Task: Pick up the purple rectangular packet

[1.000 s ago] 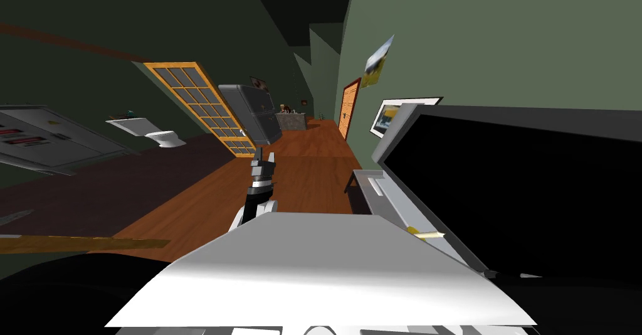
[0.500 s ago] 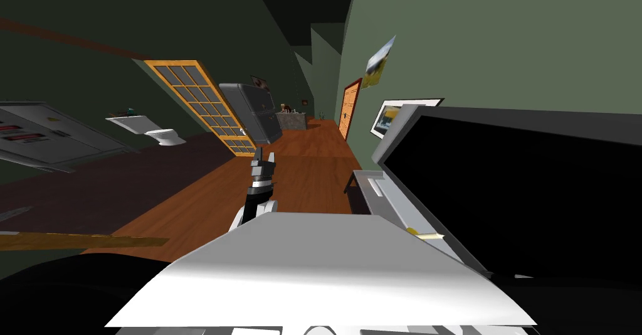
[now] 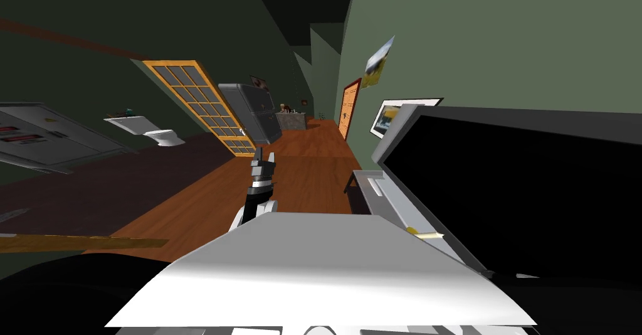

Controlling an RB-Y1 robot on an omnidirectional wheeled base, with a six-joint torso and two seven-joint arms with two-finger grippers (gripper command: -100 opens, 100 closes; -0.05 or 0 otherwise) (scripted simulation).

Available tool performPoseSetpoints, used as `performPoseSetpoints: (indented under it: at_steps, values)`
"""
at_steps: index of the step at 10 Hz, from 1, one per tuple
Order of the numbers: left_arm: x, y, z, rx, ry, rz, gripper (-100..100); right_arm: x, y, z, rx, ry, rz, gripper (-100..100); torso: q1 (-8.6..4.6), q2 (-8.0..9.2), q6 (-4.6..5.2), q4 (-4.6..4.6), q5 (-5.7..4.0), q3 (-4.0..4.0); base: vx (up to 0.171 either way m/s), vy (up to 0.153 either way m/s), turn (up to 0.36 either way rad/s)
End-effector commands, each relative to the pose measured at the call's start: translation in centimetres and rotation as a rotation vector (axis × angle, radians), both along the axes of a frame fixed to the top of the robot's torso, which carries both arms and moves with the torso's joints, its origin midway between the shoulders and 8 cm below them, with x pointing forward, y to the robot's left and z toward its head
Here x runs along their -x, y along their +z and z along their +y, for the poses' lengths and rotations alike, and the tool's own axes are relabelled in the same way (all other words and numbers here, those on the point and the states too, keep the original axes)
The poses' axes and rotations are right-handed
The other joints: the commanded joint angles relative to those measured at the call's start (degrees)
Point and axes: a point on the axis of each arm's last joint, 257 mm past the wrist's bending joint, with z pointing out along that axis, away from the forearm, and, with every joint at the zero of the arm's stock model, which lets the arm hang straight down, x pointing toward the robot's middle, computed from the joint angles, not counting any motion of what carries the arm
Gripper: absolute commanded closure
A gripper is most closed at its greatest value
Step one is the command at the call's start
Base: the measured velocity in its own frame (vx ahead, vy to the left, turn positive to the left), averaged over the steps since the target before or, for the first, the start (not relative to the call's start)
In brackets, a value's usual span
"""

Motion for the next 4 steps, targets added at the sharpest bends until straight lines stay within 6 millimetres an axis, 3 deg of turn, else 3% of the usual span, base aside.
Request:
performPoseSetpoints:
  at_steps: [1,3,4]
  values:
    - [0.00,0.00,0.00,0.000,0.000,0.000,0,-0.25,1.00,-0.43,0.000,0.005,0.002,100,0.00,0.00,0.00,0.00,0.00,0.00,-0.003,0.036,-0.049]
    - [0.00,0.00,0.00,0.000,0.000,0.000,0,-0.29,1.02,-0.47,0.001,0.005,0.002,100,0.07,0.02,-0.01,0.01,0.02,0.01,-0.006,0.021,-0.018]
    - [0.00,0.00,0.00,0.000,0.000,0.000,0,-0.31,1.08,-0.47,0.000,0.005,0.002,0,0.00,0.01,-0.01,0.01,-0.01,0.01,0.000,0.000,0.000]
